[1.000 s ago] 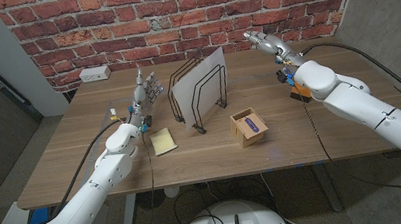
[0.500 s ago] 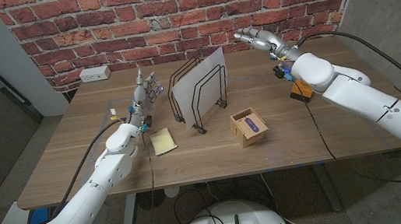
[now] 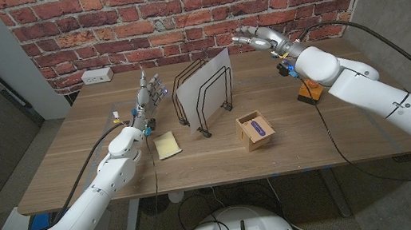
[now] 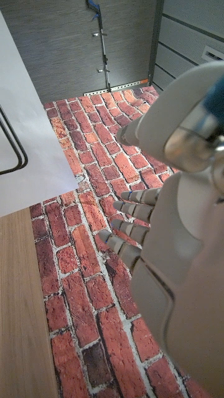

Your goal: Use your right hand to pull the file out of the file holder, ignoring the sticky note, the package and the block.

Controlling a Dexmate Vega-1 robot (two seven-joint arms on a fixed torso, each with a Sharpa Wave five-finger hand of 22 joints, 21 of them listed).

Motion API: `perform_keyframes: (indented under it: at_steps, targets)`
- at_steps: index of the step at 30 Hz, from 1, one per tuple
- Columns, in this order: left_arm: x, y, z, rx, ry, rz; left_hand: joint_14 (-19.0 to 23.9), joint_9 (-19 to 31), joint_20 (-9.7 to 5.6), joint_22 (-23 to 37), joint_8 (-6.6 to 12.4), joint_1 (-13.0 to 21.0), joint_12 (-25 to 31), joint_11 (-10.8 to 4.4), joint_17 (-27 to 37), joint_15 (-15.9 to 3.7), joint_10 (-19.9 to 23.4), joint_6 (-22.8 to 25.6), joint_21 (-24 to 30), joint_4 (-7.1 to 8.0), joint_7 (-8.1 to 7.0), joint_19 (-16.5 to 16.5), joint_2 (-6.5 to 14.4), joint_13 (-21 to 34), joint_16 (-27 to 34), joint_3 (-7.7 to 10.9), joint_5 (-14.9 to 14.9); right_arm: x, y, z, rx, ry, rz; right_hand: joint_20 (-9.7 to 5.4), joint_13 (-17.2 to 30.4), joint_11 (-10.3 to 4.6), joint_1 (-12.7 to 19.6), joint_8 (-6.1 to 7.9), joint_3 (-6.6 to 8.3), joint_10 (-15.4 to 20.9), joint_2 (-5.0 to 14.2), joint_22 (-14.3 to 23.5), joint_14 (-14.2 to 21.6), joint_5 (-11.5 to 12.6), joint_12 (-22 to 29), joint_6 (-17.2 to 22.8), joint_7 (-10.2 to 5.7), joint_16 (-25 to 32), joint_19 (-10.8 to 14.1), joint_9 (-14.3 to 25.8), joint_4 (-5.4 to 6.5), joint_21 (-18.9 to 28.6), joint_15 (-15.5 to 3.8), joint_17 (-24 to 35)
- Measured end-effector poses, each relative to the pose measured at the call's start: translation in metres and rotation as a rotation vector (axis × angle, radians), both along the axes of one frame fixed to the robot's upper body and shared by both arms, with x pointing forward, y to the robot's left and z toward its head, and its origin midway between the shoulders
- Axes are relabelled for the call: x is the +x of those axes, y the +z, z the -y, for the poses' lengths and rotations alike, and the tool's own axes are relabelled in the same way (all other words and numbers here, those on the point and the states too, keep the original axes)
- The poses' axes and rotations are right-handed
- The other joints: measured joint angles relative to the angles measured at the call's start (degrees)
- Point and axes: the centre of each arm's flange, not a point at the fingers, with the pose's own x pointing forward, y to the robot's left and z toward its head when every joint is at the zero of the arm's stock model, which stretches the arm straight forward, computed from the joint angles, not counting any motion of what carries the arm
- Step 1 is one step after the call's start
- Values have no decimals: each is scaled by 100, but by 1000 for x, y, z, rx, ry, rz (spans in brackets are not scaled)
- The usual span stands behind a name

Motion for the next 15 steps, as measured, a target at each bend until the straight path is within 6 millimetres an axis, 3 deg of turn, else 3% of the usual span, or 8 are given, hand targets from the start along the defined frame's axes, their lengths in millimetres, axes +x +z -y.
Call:
perform_keyframes:
  at_steps: [5, 15]
  targets:
    - [0, 0, 0, 0, 0, 0, 0, 0, 0, 0, 0, 0, 0, 0, 0, 0, 0, 0, 0, 0, 0, 0, 0, 0, 0, 0, 0, -4, 5, -5, -50, -15, 6, 130, 0, -51, 39, 0, 34, 12, 6, 0, 0, -40, 0, 0, 0, 0, 8, 0, -79, -29, 0, -53]
    - [0, 0, 0, 0, 0, 0, 0, 0, 0, 0, 0, 0, 0, 0, 0, 0, 0, -1, 0, 0, -1, 0, 0, 0, 0, 0, 0, -12, 18, -18, -185, -58, 18, 130, 1, -100, 302, 23, 199, -39, 43, -1, 62, -60, 0, 71, -71, 23, 8, 14, -336, -130, -1, -182]
